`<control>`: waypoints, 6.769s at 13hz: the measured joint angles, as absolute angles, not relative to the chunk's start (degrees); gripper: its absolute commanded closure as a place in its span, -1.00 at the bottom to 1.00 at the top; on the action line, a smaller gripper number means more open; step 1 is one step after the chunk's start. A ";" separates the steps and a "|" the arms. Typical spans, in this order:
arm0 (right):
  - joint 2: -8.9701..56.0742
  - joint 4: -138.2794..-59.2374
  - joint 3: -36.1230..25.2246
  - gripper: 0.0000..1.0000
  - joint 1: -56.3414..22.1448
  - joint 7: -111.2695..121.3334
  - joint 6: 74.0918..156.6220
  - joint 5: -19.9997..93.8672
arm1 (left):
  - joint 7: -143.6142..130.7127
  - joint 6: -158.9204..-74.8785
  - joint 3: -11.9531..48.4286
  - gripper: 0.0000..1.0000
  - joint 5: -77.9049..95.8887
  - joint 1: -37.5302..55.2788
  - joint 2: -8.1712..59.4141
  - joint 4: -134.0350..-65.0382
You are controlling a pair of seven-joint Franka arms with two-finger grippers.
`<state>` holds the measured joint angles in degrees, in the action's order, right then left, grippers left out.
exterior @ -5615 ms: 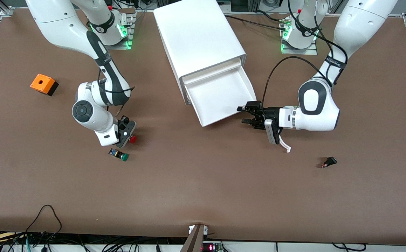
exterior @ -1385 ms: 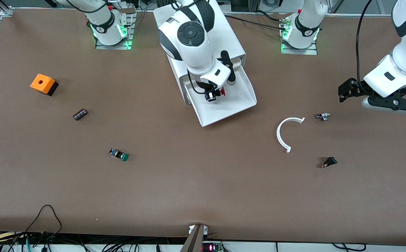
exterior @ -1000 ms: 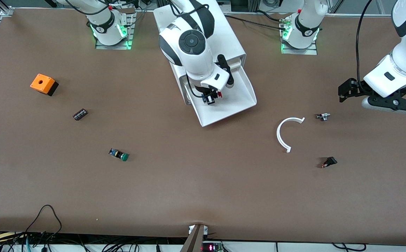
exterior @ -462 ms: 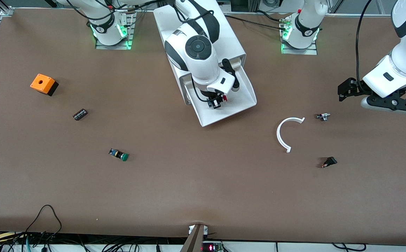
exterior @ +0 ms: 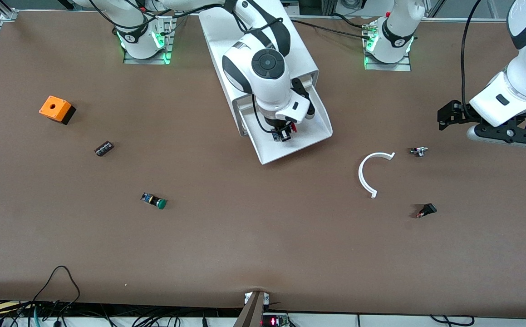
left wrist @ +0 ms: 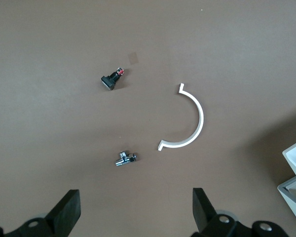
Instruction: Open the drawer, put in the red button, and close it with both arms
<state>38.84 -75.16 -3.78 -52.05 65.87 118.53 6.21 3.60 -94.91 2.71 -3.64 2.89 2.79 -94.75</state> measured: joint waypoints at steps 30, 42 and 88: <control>21.10 -72.68 -21.10 -1.00 -52.65 2.52 94.38 4.72 | -21.19 -110.12 5.55 -1.00 9.70 9.49 19.68 -94.17; 17.90 -73.41 -18.34 -1.00 -21.86 2.84 83.46 4.71 | -59.20 -127.65 5.76 -1.00 -2.73 29.79 31.15 -94.26; 0.60 -91.51 -4.69 -1.00 2.40 23.03 90.21 -1.66 | -18.69 -94.34 13.45 -1.00 -3.12 7.18 20.73 -82.10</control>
